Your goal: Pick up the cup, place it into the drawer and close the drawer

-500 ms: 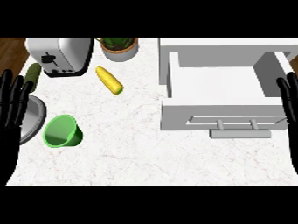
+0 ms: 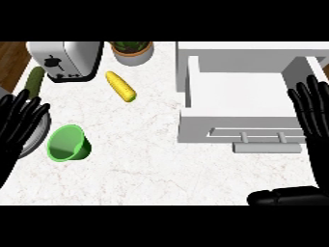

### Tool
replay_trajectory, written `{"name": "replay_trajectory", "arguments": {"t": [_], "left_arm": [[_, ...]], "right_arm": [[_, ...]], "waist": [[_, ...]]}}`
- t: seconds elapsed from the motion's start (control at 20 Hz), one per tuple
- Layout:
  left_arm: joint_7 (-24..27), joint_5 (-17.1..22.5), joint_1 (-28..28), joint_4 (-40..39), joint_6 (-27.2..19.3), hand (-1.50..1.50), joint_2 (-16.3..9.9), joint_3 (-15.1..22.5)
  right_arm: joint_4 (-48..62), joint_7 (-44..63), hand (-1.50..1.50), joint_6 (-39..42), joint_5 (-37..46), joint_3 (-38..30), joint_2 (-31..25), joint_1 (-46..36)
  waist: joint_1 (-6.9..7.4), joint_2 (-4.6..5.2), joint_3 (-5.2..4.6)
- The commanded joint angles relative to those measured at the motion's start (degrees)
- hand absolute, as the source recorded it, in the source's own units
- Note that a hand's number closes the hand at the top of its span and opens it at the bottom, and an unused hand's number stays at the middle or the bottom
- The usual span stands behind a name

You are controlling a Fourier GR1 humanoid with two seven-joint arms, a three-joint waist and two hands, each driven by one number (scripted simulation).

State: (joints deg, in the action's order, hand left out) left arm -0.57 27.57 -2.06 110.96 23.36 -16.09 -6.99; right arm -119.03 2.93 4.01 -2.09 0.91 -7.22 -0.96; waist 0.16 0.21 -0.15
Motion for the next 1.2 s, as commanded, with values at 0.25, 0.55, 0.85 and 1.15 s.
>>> {"name": "replay_trajectory", "arguments": {"t": [0.25,0.55,0.85,1.15], "left_arm": [[3.1,9.4,5.3,-25.3,16.9,-1.5,-7.0,-7.2],[9.0,-0.8,11.3,-38.9,18.6,-1.5,-6.7,-8.1],[18.5,-11.3,15.8,-53.0,19.8,-1.5,-7.7,-8.5],[30.8,-22.0,19.9,-67.1,16.0,-1.5,-7.3,-6.9]], "right_arm": [[7.1,4.7,-1.5,2.2,-1.6,-0.8,-1.5,-8.3],[9.2,-3.7,-1.5,5.5,-2.7,-2.5,-1.4,-2.6],[14.1,-0.9,-1.5,4.4,-2.2,-4.4,-2.1,-11.7],[10.1,4.7,-1.5,5.5,-6.1,-6.7,-4.1,-13.9]], "waist": [[-0.24,-0.07,0.1],[-0.66,-0.1,0.12],[-0.47,-0.07,0.11],[-1.33,0.1,0.02]]}}
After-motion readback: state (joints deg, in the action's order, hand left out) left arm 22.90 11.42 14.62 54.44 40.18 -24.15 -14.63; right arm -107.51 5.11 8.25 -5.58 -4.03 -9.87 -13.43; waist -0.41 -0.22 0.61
